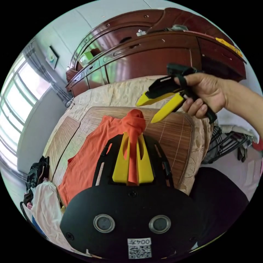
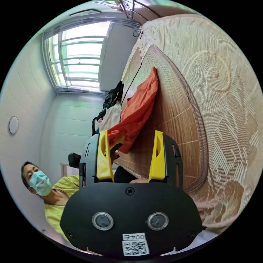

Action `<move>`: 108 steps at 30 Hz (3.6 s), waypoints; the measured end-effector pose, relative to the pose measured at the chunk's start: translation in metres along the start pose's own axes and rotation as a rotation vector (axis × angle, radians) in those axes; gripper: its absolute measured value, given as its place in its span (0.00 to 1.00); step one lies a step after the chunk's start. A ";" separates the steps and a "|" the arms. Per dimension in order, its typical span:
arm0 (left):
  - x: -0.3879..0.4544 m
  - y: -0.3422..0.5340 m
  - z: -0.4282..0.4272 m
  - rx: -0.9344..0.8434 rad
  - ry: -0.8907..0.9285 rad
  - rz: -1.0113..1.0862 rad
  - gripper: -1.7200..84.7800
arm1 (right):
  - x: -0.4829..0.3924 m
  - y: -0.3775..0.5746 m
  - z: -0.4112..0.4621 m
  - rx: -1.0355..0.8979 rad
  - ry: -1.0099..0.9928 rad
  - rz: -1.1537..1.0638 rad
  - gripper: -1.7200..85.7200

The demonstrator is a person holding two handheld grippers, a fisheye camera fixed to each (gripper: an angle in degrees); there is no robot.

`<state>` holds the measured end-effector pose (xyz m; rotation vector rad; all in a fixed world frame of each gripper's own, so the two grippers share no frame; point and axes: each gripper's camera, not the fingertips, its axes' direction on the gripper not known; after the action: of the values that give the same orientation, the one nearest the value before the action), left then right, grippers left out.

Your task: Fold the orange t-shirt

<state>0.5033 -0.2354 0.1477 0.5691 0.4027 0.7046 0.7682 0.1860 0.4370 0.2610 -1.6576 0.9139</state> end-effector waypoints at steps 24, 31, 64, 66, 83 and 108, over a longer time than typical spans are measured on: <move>-0.297 0.263 -0.204 0.383 0.273 -0.787 0.06 | -0.052 -0.131 0.272 -0.064 0.299 -0.198 0.05; -0.429 0.456 -0.259 0.522 0.372 -1.147 0.06 | -0.104 -0.104 0.472 -0.175 0.516 -0.381 0.05; -0.589 0.761 -0.420 0.801 0.535 -1.625 0.05 | 0.096 0.261 0.579 -0.196 0.764 -0.508 0.20; -0.593 0.751 -0.429 0.791 0.514 -1.623 0.05 | 0.093 0.275 0.597 -0.218 0.800 -0.583 0.20; -0.606 0.660 -0.444 0.489 0.360 -1.471 0.05 | 0.076 0.338 0.662 -0.280 1.298 -1.072 0.13; -0.647 0.505 -0.392 0.110 0.291 -1.196 0.12 | 0.097 0.240 0.387 -0.042 0.407 -0.161 0.21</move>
<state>-0.4002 -0.2368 0.2529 0.2373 0.9383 -0.3989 0.3091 0.1116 0.4122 0.1637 -1.2592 0.7520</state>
